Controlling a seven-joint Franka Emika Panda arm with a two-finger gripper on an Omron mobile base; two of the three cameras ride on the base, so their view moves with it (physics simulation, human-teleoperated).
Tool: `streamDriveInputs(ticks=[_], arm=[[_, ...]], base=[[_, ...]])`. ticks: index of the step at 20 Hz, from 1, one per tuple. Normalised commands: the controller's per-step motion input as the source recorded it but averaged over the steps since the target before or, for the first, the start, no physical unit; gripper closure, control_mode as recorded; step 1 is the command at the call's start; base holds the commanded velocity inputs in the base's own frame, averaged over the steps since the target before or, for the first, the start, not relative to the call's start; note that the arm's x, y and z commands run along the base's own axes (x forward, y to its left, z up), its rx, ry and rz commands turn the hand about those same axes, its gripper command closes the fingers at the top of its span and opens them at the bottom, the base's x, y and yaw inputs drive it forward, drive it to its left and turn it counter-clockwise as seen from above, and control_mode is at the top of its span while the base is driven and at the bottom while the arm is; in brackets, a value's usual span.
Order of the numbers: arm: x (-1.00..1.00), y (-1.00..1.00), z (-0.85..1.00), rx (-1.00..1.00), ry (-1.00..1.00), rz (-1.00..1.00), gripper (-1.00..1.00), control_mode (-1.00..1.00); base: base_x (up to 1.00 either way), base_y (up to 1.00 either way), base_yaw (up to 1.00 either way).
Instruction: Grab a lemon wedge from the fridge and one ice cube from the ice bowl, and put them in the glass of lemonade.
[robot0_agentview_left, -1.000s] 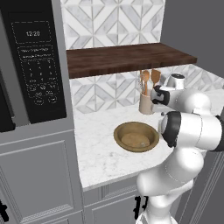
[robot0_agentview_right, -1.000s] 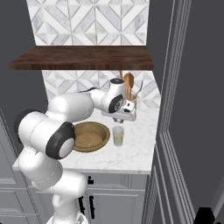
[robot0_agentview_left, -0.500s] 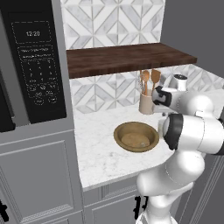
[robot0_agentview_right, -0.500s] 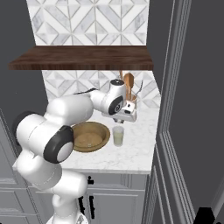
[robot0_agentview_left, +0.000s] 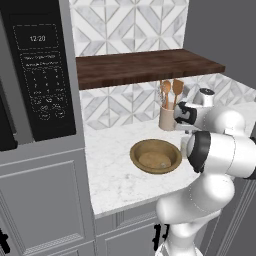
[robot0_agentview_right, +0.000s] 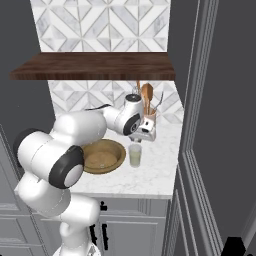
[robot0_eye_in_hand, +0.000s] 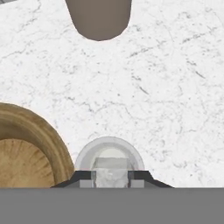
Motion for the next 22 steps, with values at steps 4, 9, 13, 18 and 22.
streamDriveInputs(ticks=[4,9,13,18,22], arm=[[0.00,0.00,-0.04,0.00,-0.04,0.00,1.00,-1.00],[0.00,0.00,0.00,0.00,-0.01,0.00,-1.00,-1.00],[0.00,0.00,0.00,0.00,0.00,0.00,-1.00,-1.00],[0.00,0.00,0.00,0.00,0.00,0.00,-1.00,-1.00],[-0.01,0.00,0.00,0.00,0.00,0.00,-1.00,-1.00]], base=[[0.00,0.00,0.00],[0.00,0.00,0.00],[0.00,0.00,0.00],[0.00,0.00,0.00],[0.00,0.00,0.00]])
